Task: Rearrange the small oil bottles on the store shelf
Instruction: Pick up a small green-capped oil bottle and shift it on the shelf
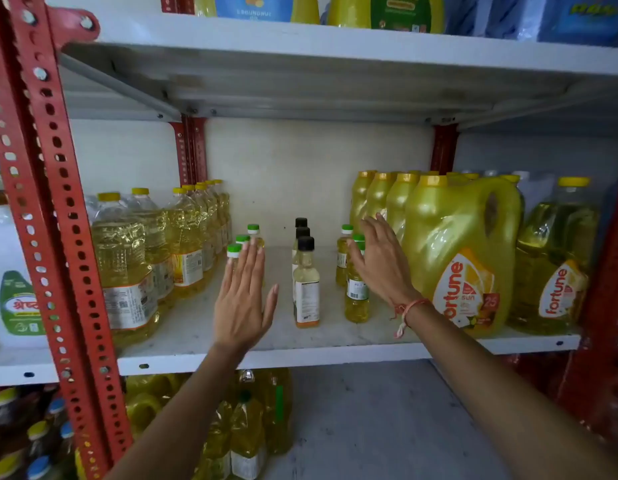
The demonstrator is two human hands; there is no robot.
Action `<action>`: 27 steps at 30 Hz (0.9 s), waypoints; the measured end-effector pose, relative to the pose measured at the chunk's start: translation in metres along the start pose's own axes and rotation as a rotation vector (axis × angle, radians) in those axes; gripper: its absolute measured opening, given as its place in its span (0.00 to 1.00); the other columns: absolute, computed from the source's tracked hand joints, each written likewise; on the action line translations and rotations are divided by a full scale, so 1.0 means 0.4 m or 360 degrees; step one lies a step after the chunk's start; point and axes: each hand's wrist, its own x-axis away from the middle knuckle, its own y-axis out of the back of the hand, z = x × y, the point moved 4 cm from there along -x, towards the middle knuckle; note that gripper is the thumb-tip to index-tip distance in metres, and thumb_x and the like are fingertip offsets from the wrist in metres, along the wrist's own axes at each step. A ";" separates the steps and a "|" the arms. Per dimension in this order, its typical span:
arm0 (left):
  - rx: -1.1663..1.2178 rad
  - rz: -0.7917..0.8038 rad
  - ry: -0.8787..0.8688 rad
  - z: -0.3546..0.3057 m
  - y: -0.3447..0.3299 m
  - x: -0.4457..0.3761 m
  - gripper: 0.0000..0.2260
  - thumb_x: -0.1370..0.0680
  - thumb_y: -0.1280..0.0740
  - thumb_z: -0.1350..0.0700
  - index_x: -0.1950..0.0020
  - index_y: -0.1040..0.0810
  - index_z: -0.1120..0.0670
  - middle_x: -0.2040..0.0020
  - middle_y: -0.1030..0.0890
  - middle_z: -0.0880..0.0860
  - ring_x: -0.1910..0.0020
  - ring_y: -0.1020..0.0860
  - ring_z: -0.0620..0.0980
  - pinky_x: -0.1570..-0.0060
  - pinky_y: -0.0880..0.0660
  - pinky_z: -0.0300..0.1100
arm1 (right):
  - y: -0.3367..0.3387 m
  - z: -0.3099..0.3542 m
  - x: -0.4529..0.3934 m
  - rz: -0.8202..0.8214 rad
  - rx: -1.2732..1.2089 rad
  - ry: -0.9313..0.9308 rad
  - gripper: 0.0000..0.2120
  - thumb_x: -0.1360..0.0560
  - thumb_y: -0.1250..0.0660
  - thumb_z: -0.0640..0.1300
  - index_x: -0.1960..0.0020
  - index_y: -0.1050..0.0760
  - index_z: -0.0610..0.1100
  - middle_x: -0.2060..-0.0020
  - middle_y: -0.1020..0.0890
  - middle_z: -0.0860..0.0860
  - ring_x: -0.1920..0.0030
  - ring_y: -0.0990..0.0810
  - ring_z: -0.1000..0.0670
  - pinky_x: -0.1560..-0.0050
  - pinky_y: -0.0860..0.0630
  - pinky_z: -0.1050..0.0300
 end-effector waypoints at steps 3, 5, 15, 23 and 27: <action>0.0034 0.0087 0.0084 -0.005 -0.026 0.045 0.30 0.18 0.54 0.45 0.22 0.44 0.63 0.20 0.46 0.61 0.21 0.49 0.55 0.22 0.56 0.49 | -0.017 -0.018 0.005 0.0126 -0.0052 -0.0053 0.24 0.19 0.44 0.50 0.28 0.34 0.37 0.29 0.31 0.41 0.25 0.40 0.44 0.26 0.40 0.53; 0.0029 0.0147 0.0086 -0.011 -0.058 0.078 0.30 0.18 0.54 0.44 0.22 0.44 0.63 0.20 0.46 0.60 0.21 0.49 0.55 0.23 0.58 0.47 | -0.025 -0.025 0.002 0.0229 -0.0047 -0.0071 0.23 0.19 0.44 0.50 0.30 0.32 0.37 0.33 0.27 0.40 0.30 0.33 0.43 0.32 0.33 0.52; -0.0178 0.0444 -0.0062 0.006 -0.135 0.145 0.32 0.18 0.53 0.41 0.22 0.42 0.62 0.21 0.43 0.60 0.22 0.49 0.54 0.24 0.58 0.49 | -0.031 -0.024 -0.135 0.0617 0.0209 -0.0173 0.22 0.24 0.36 0.54 0.50 0.20 0.34 0.50 0.18 0.35 0.49 0.20 0.37 0.59 0.31 0.55; -0.0167 0.0415 -0.0044 0.009 -0.142 0.147 0.33 0.19 0.52 0.40 0.22 0.43 0.62 0.21 0.43 0.60 0.21 0.50 0.54 0.23 0.61 0.48 | -0.027 -0.012 -0.197 0.1146 0.0142 -0.0226 0.16 0.31 0.25 0.40 0.46 0.20 0.34 0.49 0.17 0.38 0.64 0.17 0.43 0.67 0.23 0.59; -0.0143 0.0403 -0.0030 0.008 -0.142 0.148 0.33 0.19 0.53 0.40 0.22 0.42 0.62 0.21 0.42 0.60 0.21 0.50 0.54 0.23 0.61 0.48 | -0.019 -0.012 -0.206 0.1346 0.0134 -0.0202 0.13 0.31 0.27 0.32 0.46 0.18 0.35 0.67 0.20 0.48 0.71 0.24 0.53 0.74 0.23 0.66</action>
